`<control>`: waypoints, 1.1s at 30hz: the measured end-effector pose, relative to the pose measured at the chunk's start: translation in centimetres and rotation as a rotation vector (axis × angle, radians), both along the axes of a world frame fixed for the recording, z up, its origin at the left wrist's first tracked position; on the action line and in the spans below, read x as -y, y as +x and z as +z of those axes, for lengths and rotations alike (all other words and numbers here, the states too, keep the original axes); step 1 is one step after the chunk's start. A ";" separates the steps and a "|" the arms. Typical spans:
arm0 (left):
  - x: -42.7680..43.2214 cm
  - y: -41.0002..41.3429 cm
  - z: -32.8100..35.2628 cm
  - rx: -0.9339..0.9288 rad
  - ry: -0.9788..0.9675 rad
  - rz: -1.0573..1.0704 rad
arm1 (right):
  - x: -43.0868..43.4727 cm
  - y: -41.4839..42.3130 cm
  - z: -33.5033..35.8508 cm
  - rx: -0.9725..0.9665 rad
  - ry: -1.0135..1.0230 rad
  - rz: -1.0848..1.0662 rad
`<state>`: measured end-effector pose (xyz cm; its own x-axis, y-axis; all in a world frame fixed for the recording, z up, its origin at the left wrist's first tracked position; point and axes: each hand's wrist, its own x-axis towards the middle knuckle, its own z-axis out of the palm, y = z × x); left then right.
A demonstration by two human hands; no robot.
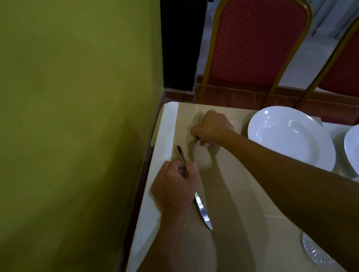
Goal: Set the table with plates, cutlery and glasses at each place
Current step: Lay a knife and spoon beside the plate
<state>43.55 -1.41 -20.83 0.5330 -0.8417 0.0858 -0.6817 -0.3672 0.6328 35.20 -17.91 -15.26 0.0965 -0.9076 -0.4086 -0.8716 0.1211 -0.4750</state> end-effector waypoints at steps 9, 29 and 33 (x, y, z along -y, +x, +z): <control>0.1 -0.1 -0.2 -0.008 -0.010 0.005 | 0.8 0.8 -0.7 0.016 -0.006 0.028; -0.1 -0.1 -0.2 -0.084 -0.058 0.043 | -4.0 0.0 0.1 0.186 -0.024 0.300; -0.1 -0.1 -0.5 -0.082 -0.079 0.048 | -4.4 1.1 -0.1 0.080 -0.038 0.254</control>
